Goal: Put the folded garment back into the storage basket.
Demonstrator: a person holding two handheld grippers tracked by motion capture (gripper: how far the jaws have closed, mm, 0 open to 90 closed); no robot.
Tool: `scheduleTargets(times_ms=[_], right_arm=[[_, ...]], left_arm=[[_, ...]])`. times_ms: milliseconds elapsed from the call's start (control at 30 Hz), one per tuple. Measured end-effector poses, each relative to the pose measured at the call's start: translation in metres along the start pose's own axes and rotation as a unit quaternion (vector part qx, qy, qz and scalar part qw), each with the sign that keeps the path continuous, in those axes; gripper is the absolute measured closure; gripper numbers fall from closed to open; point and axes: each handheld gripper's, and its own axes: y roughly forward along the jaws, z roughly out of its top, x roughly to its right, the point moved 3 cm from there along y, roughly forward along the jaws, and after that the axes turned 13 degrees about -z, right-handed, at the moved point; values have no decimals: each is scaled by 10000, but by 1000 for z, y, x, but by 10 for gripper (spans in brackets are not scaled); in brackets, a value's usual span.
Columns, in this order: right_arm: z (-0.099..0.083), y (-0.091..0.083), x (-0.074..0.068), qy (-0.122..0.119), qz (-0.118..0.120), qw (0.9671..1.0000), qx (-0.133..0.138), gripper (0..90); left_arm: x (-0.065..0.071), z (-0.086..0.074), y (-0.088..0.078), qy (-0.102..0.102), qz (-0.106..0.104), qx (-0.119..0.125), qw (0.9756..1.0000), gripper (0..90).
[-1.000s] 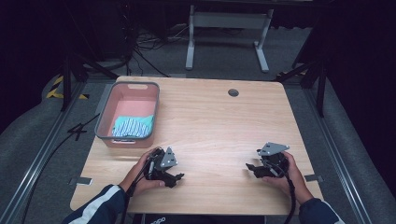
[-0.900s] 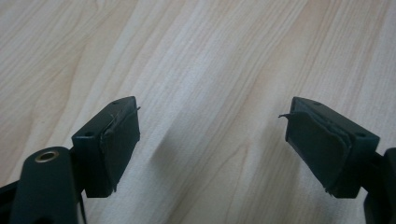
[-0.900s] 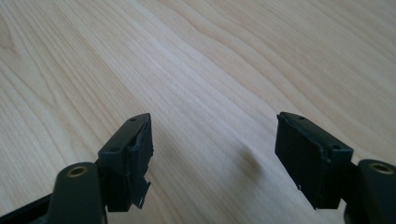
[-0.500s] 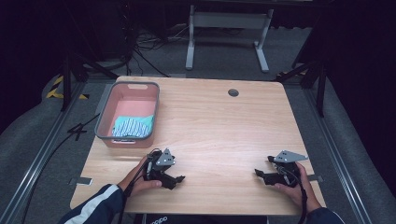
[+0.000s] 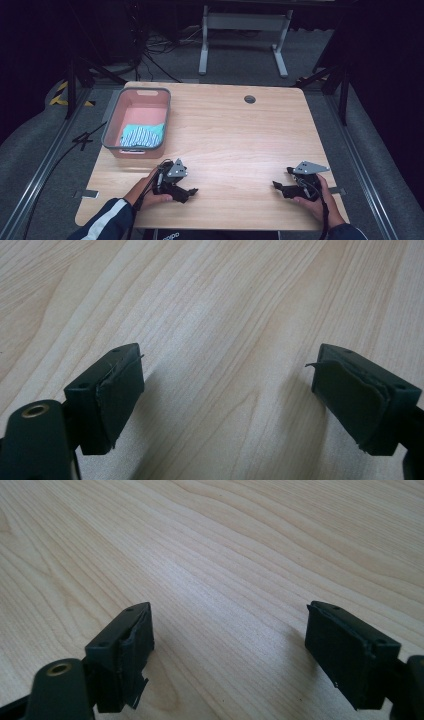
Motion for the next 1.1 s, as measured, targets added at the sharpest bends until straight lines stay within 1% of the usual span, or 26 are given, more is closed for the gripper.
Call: scheduleTargets(times_ms=[100, 200, 367, 400, 500, 567, 1100], right_arm=[[0, 0, 0, 6, 5, 10000, 0, 200], [0, 0, 0, 7, 5, 10000, 0, 200], [0, 0, 0, 6, 5, 10000, 0, 200], [0, 0, 0, 5, 5, 10000, 0, 200], [0, 0, 0, 5, 5, 10000, 1, 200], [0, 0, 0, 7, 6, 10000, 0, 200], [0, 0, 0, 1, 14, 10000, 5, 200]], left_arm=[[-1, 1, 0, 34, 1, -18, 10000, 125], [-1, 0, 0, 3, 3, -36, 10000, 122], [-1, 0, 0, 2, 2, -36, 10000, 122], [-1, 1, 0, 33, -6, -14, 10000, 122], [-1, 0, 0, 0, 3, -36, 10000, 122], [-1, 1, 0, 23, -4, -21, 10000, 122], [-1, 1, 1, 3, -15, -39, 10000, 113]])
